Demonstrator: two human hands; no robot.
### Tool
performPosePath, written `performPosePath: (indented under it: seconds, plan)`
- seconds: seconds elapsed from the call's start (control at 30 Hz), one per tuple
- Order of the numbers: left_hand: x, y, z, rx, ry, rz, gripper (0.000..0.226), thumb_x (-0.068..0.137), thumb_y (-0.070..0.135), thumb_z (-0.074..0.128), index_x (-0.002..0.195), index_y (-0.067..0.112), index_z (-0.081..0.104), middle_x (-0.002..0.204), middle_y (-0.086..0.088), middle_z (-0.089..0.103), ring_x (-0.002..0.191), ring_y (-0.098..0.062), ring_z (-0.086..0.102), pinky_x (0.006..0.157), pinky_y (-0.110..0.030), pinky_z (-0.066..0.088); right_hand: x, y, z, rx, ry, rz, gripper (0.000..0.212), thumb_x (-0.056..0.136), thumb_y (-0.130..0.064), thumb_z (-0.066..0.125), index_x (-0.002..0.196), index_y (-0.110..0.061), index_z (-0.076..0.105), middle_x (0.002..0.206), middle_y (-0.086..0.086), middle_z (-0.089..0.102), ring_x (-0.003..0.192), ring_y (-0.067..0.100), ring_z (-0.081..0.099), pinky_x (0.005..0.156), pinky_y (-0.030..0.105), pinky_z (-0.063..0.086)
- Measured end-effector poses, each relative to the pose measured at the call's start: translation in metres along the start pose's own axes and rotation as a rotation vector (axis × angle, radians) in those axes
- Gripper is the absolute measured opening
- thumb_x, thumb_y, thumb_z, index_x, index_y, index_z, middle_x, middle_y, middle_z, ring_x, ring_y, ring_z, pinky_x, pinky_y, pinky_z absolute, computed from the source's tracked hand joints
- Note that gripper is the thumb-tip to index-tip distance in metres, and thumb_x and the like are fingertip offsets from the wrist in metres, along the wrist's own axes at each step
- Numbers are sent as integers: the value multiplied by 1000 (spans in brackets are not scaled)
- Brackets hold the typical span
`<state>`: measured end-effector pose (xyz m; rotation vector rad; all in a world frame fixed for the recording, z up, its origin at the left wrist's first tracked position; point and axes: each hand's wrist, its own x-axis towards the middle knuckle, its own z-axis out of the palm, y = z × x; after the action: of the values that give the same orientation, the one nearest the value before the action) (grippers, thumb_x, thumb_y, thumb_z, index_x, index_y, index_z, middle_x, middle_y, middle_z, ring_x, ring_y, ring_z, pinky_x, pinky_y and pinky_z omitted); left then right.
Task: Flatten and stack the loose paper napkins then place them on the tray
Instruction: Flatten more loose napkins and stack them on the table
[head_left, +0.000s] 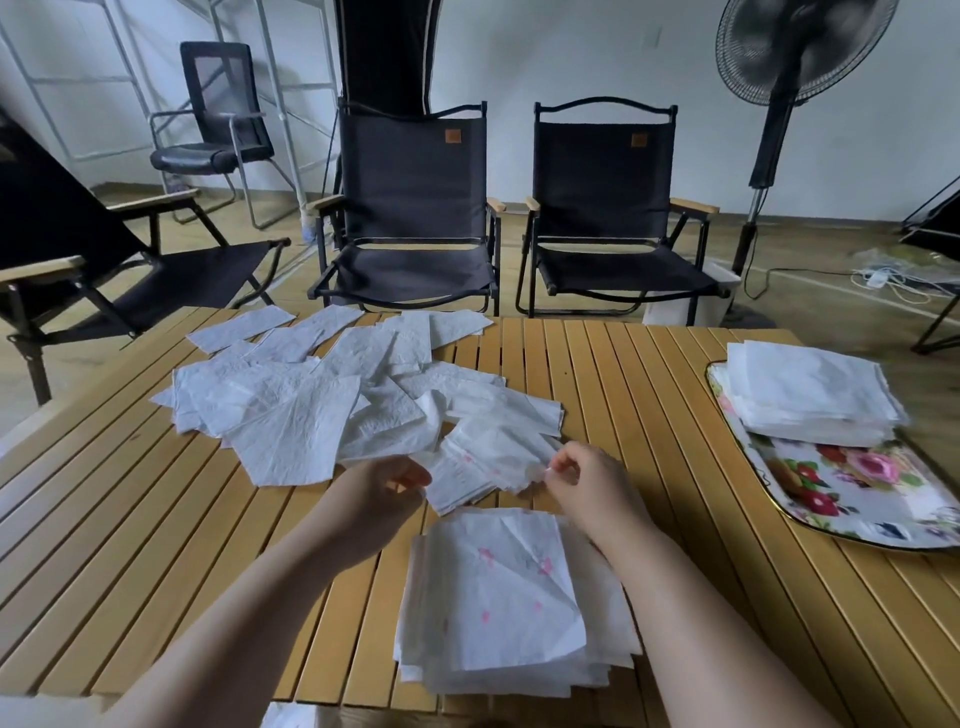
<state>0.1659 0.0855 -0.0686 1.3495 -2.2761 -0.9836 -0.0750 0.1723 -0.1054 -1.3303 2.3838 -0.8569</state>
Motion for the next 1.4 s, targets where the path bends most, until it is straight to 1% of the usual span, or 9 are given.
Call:
performPosePath:
  seconds: [0.13, 0.23, 0.43, 0.53, 0.7, 0.8, 1.0, 1.23, 1.4]
  plan:
    - [0, 1, -4, -25, 25, -2, 15, 96, 21, 61, 102, 34, 67, 92, 18, 66, 84, 6, 61, 63, -10, 40, -13, -9, -30, 135, 114, -70, 9, 99, -25, 58, 91, -26, 55, 81, -8, 67, 70, 7, 66, 59, 30, 55]
    - [1, 7, -4, -74, 42, 28, 15, 95, 25, 64, 108, 30, 69, 98, 16, 69, 87, 8, 62, 66, -8, 40, -26, -15, -49, 240, 129, -112, 15, 94, -18, 69, 101, -26, 57, 91, -12, 69, 83, 1, 67, 57, 16, 54]
    - [-15, 33, -8, -517, -151, 75, 51, 75, 53, 80, 121, 40, 63, 117, 15, 71, 107, -1, 66, 93, -29, 55, -63, -38, -81, 665, -75, -188, 8, 86, -30, 75, 94, -33, 74, 85, -13, 74, 80, 2, 68, 68, 18, 54]
    - [-23, 44, -11, -690, -263, 122, 39, 71, 54, 75, 106, 37, 74, 108, 8, 74, 99, -11, 68, 84, -31, 52, -74, -41, -91, 813, -248, -193, 6, 85, -34, 76, 86, -27, 76, 67, -2, 61, 63, 15, 56, 62, 25, 49]
    - [-30, 41, -16, -871, -489, 133, 64, 75, 67, 71, 105, 11, 72, 94, -18, 71, 69, -20, 56, 56, -24, 40, -81, -46, -94, 767, -492, -65, 8, 87, -21, 75, 93, -15, 75, 77, 2, 68, 47, 12, 45, 49, 20, 39]
    - [-32, 38, -19, -833, -543, 60, 72, 76, 70, 67, 115, 9, 70, 96, -22, 70, 66, -21, 57, 51, -22, 38, -80, -44, -89, 666, -528, 3, 10, 89, -21, 75, 97, -16, 73, 76, 2, 69, 46, 13, 43, 47, 21, 37]
    - [-33, 41, -16, -500, -532, 0, 15, 89, 22, 73, 90, 7, 75, 76, -3, 67, 64, -14, 53, 53, -22, 33, -76, -38, -86, 577, -637, 58, 6, 89, -19, 76, 93, -15, 74, 73, 5, 65, 44, 11, 41, 44, 19, 33]
    - [-41, 38, -23, -320, -750, -50, 15, 92, 21, 69, 83, 9, 69, 72, -7, 70, 52, -11, 51, 45, -20, 28, -69, -34, -75, 417, -817, 70, 16, 86, -25, 80, 96, -15, 74, 74, 1, 64, 47, 10, 44, 42, 19, 31]
    - [-37, 27, -26, -292, -657, -157, 47, 94, 53, 55, 86, 9, 70, 74, -8, 72, 52, -13, 48, 48, -23, 31, -44, -36, -76, 285, -433, 204, 51, 84, -61, 67, 80, -11, 65, 56, 2, 56, 43, 13, 39, 44, 22, 32]
